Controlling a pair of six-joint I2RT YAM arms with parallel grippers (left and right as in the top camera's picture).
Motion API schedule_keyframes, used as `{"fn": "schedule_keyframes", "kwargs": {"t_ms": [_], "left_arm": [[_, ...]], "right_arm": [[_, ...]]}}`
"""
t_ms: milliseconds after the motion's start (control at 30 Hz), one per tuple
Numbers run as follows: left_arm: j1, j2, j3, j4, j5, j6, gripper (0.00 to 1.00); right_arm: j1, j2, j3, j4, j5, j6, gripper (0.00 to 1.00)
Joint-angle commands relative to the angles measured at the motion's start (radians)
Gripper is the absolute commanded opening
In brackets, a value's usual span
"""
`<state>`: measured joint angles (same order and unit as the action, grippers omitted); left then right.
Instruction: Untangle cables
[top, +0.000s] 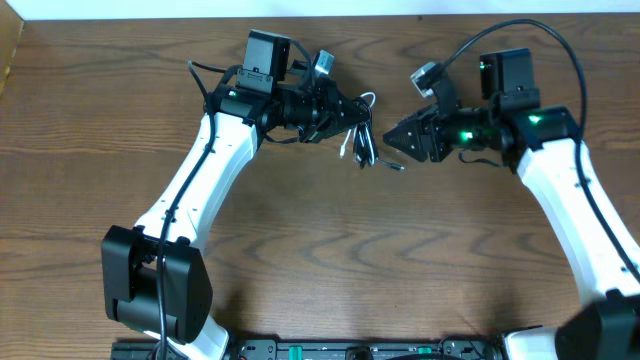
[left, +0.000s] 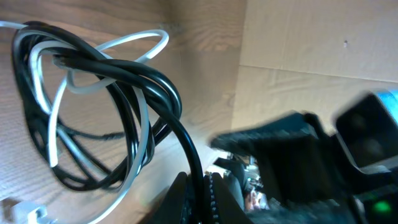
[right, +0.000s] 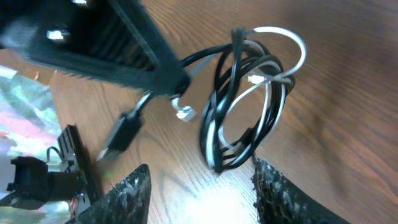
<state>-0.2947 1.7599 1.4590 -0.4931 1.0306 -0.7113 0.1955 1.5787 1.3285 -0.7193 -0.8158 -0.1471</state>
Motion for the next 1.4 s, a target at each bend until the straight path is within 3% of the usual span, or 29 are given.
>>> {"fn": "schedule_keyframes", "kwargs": {"t_ms": [0, 367, 667, 1067, 1200, 1367], "left_arm": [[0.003, 0.001, 0.013, 0.000, 0.063, -0.027, 0.07], [0.003, 0.001, 0.013, 0.000, 0.087, -0.028, 0.07], [0.003, 0.001, 0.013, 0.000, 0.088, -0.028, 0.07], [0.003, 0.001, 0.013, 0.000, 0.089, -0.051, 0.08], [0.003, 0.001, 0.013, 0.000, 0.088, -0.053, 0.07], [0.003, 0.001, 0.013, 0.000, 0.075, -0.049, 0.07]], "right_arm": [[0.008, 0.056, 0.003, 0.032, -0.080, -0.049, 0.47], [0.008, 0.220, 0.003, 0.111, -0.382, -0.188, 0.42], [0.008, 0.255, 0.003, 0.137, -0.375, -0.187, 0.17], [0.009, 0.256, 0.003, 0.164, -0.364, -0.180, 0.13], [0.009, 0.256, 0.003, 0.185, -0.325, -0.120, 0.01], [0.008, 0.256, 0.003, 0.187, -0.177, 0.031, 0.01]]}}
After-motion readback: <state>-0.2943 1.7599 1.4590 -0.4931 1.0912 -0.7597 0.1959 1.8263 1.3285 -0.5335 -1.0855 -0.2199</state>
